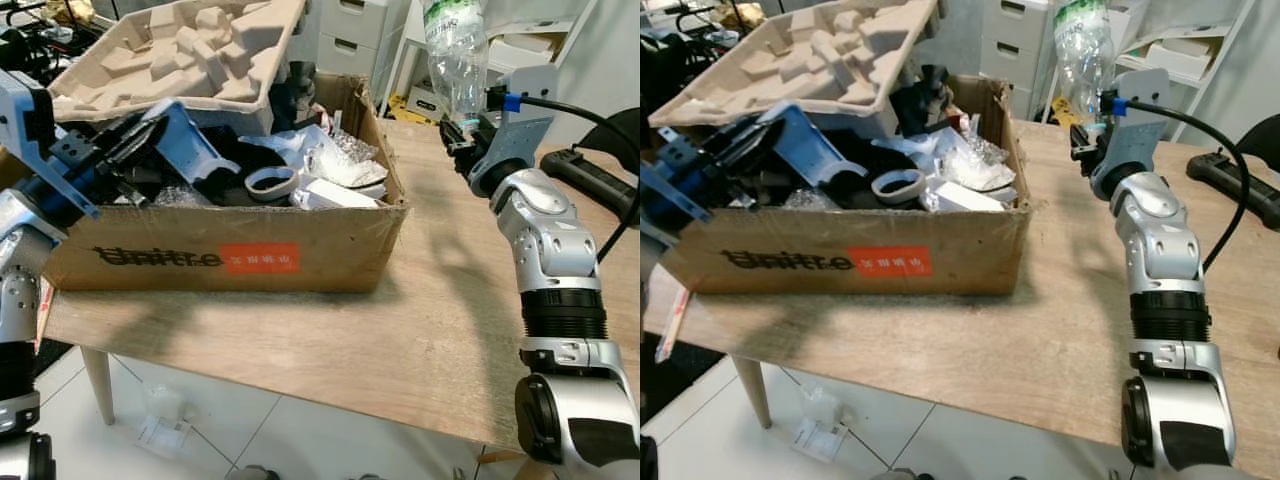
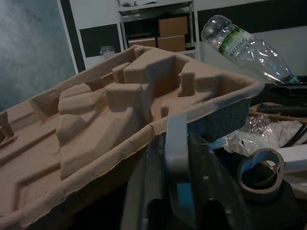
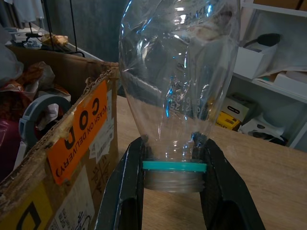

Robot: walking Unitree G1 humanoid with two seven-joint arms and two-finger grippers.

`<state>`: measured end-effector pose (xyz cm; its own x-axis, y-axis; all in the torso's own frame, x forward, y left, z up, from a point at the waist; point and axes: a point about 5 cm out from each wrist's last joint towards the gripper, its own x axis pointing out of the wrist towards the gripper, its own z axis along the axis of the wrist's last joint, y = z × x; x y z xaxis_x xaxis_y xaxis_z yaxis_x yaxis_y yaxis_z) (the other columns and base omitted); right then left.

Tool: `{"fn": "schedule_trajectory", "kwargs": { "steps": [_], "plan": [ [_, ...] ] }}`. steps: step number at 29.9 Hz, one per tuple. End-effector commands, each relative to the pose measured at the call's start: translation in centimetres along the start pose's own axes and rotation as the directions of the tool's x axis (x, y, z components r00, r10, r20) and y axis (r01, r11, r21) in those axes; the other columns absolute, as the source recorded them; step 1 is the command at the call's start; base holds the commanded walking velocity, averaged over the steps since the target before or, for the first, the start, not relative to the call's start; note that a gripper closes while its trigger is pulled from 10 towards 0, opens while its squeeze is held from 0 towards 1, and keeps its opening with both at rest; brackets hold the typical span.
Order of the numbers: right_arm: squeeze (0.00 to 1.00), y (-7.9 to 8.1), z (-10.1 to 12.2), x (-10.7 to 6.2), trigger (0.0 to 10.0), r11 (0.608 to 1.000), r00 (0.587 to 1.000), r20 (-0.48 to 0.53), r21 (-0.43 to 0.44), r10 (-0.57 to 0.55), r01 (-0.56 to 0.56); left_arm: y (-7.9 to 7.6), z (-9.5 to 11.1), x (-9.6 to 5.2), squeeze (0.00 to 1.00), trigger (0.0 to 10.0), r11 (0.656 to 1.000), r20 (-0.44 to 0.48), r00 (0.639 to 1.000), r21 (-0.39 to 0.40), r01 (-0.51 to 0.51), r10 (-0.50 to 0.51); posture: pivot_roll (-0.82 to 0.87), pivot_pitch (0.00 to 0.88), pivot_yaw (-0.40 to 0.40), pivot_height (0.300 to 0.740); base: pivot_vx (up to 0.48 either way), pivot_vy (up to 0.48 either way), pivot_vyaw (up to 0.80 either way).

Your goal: Picking trash to rubbish bin

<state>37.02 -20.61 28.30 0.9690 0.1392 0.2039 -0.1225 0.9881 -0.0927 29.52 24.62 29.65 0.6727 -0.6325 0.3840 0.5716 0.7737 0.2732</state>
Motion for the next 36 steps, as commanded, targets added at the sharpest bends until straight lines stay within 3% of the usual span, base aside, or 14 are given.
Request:
{"fn": "schedule_trajectory", "kwargs": {
  "steps": [1, 8, 12, 17, 18, 19, 21, 22, 23, 25, 29, 31, 34, 36],
  "plan": [
    [0.0, -0.3, -0.1, -0.3, 10.0, 1.0, 1.0, -0.003, 0.009, -0.009, 0.009, 0.3, 0.4, -0.7, 1.0, 10.0, 0.999, -0.029, 0.999, 0.033, 0.022, -0.021, 0.08, 0.104, 0.001, 0.74, 0.0, 0.0, 0.0],
    [0.0, -0.4, 0.0, -0.4, 10.0, 1.0, 1.0, -0.005, 0.008, -0.01, 0.01, -0.1, 1.3, -1.4, 1.0, 10.0, 0.997, -0.005, 0.997, 0.034, 0.076, -0.076, 0.08, 0.104, 0.001, 0.74, 0.0, 0.0, 0.0],
    [0.0, -0.2, 0.0, -0.2, 10.0, 1.0, 1.0, -0.004, 0.012, -0.001, 0.001, 1.1, 2.6, -2.1, 1.0, 10.0, 0.997, 0.029, 0.999, 0.081, 0.017, -0.019, 0.08, 0.099, -0.004, 0.74, 0.0, 0.0, 0.0],
    [0.0, 0.4, -0.3, -0.1, 10.0, 0.999, 0.999, -0.029, 0.047, 0.02, -0.019, 1.1, 3.6, -1.9, 1.0, 10.0, 0.997, 0.104, 0.995, 0.081, 0.002, -0.01, 0.08, 0.097, -0.008, 0.74, 0.0, 0.0, 0.0],
    [0.0, 0.8, -0.6, 0.0, 10.0, 0.995, 0.998, -0.051, 0.092, 0.038, -0.033, 0.9, 4.1, -1.7, 0.92, 10.0, 0.997, 0.14, 0.99, 0.075, 0.007, -0.018, 0.08, 0.097, -0.008, 0.74, 0.0, 0.0, 0.0],
    [0.0, 1.2, -0.8, 0.1, 10.0, 0.989, 0.996, -0.072, 0.144, 0.053, -0.042, 0.6, 4.5, -1.4, 0.75, 10.0, 0.998, 0.174, 0.984, 0.067, 0.016, -0.027, 0.08, 0.095, -0.009, 0.74, 0.0, 0.0, 0.0],
    [0.0, 1.7, -1.0, 0.2, 10.0, 0.971, 0.994, -0.086, 0.234, 0.074, -0.052, 0.2, 5.0, -1.1, 0.75, 10.0, 0.997, 0.207, 0.977, 0.065, 0.031, -0.044, 0.08, 0.095, -0.009, 0.74, 0.0, 0.0, 0.0],
    [0.0, 1.7, -1.0, 0.2, 10.0, 0.971, 0.994, -0.086, 0.234, 0.074, -0.052, 0.2, 5.0, -1.1, 0.75, 10.0, 0.997, 0.207, 0.977, 0.065, 0.031, -0.044, 0.08, 0.095, -0.009, 0.74, 0.0, 0.0, 0.0],
    [0.0, 2.0, -0.9, 0.2, 10.0, 0.957, 0.992, -0.089, 0.284, 0.091, -0.062, 0.0, 5.1, -0.9, 0.64, 10.0, 0.997, 0.225, 0.973, 0.061, 0.038, -0.05, 0.08, 0.096, -0.01, 0.74, 0.0, 0.0, 0.0],
    [0.0, 2.2, -0.9, 0.2, 10.0, 0.947, 0.991, -0.09, 0.315, 0.103, -0.07, -0.1, 5.3, -0.8, 0.6, 10.0, 0.997, 0.236, 0.97, 0.058, 0.042, -0.054, 0.08, 0.096, -0.01, 0.74, 0.0, 0.0, 0.0],
    [0.0, 4.2, -0.1, 0.0, 10.0, 0.853, 0.974, -0.065, 0.498, 0.219, -0.159, -0.8, 5.3, -0.1, 0.56, 10.0, 0.996, 0.258, 0.963, 0.044, 0.074, -0.083, 0.08, 0.098, -0.008, 0.74, 0.0, 0.0, 0.0],
    [0.0, 4.6, 0.2, -0.2, 10.0, 0.832, 0.967, -0.047, 0.522, 0.251, -0.19, -0.9, 5.3, 0.0, 0.55, 10.0, 0.996, 0.265, 0.961, 0.036, 0.077, -0.084, 0.07, 0.1, -0.011, 0.74, 0.0, 0.0, 0.0],
    [0.0, 5.8, 2.0, -0.9, 10.0, 0.729, 0.933, 0.035, 0.613, 0.359, -0.304, -1.3, 4.8, 0.3, 0.55, 10.0, 0.996, 0.27, 0.959, 0.011, 0.091, -0.091, 0.06, 0.102, -0.01, 0.74, 0.0, 0.0, 0.0],
    [0.0, 5.9, 2.3, -1.0, 10.0, 0.716, 0.927, 0.047, 0.622, 0.371, -0.318, -1.4, 4.7, 0.4, 0.55, 10.0, 0.995, 0.271, 0.958, 0.005, 0.095, -0.093, 0.06, 0.102, -0.01, 0.74, 0.0, 0.0, 0.0]
  ]
}}
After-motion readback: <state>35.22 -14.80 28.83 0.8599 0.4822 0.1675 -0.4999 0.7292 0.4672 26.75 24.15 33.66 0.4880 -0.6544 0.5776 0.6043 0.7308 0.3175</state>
